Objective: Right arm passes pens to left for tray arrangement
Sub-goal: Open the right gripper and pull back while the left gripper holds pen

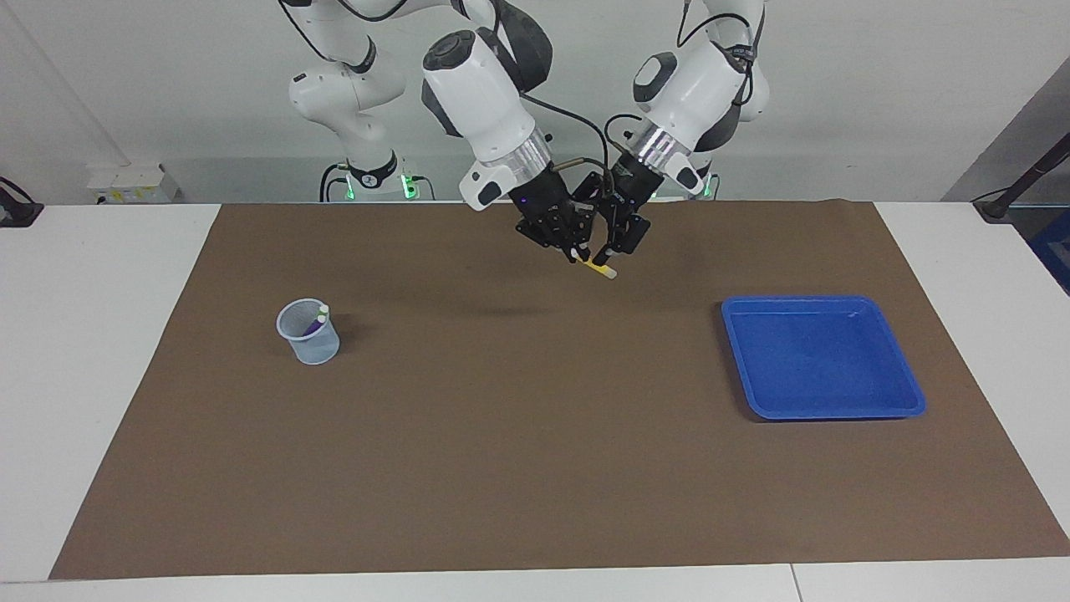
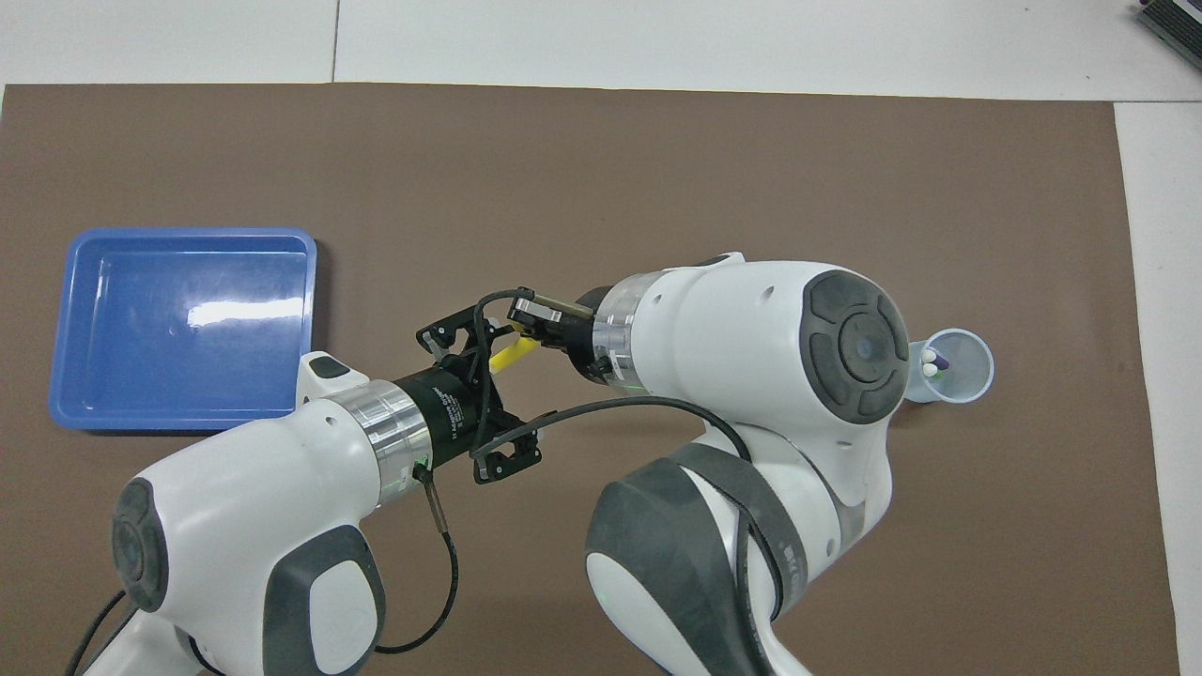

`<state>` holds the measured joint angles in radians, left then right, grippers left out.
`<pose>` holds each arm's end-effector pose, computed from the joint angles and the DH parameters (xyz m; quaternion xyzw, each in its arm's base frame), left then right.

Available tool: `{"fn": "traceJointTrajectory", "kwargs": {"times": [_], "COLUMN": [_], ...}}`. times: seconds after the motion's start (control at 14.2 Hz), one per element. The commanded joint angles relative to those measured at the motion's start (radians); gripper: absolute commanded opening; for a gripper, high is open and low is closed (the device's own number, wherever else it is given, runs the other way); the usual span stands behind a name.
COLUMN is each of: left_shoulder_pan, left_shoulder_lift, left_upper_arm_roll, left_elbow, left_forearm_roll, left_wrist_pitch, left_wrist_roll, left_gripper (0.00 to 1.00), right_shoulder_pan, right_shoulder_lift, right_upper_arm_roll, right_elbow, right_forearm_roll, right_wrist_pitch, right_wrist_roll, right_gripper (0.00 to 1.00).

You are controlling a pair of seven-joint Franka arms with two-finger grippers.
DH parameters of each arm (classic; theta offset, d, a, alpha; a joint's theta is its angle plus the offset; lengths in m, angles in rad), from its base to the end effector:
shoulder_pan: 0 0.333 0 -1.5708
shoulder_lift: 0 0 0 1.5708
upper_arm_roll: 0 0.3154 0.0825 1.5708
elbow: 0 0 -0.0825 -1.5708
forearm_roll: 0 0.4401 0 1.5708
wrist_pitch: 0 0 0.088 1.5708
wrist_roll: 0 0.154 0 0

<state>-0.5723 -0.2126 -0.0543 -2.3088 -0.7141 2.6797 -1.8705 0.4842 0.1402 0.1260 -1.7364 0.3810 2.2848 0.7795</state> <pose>0.4843 -0.3428 0.4271 0.5824 0.7299 -0.1360 0.3311 0.5740 0.4239 0.4787 -0.9484 0.1755 -0.0416 0.2607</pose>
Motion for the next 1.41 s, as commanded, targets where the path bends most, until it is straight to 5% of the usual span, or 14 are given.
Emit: {"fn": "traceJointTrajectory", "kwargs": {"times": [0.0, 0.42, 0.77, 1.2, 1.34], "left_shoulder_pan": [-0.021, -0.021, -0.018, -0.02, -0.018], "left_shoulder_lift": [0.001, 0.001, -0.001, -0.001, -0.001], "left_upper_arm_roll": [0.011, 0.01, 0.01, 0.01, 0.011], "left_elbow": [0.0, 0.0, 0.0, 0.003, 0.003], "left_forearm_roll": [-0.012, -0.013, -0.013, -0.012, -0.012], "left_wrist_pitch": [0.019, 0.009, 0.005, -0.001, -0.007], "left_wrist_roll": [0.037, 0.033, 0.025, 0.037, 0.053], "left_gripper": [0.67, 0.41, 0.03, 0.0, 0.0], "right_shoulder_pan": [0.002, 0.002, 0.002, 0.001, 0.001], "right_shoulder_lift": [-0.008, -0.004, -0.005, -0.007, -0.008], "right_upper_arm_roll": [0.0, 0.0, 0.0, -0.002, -0.002], "right_elbow": [-0.006, 0.0, -0.002, -0.006, -0.006], "right_forearm_roll": [0.027, 0.035, 0.035, 0.035, 0.035], "right_wrist_pitch": [0.005, 0.015, 0.004, -0.007, -0.013], "right_wrist_roll": [0.007, 0.007, 0.003, 0.0, 0.001], "right_gripper": [0.0, 0.0, 0.0, 0.0, 0.58]}}
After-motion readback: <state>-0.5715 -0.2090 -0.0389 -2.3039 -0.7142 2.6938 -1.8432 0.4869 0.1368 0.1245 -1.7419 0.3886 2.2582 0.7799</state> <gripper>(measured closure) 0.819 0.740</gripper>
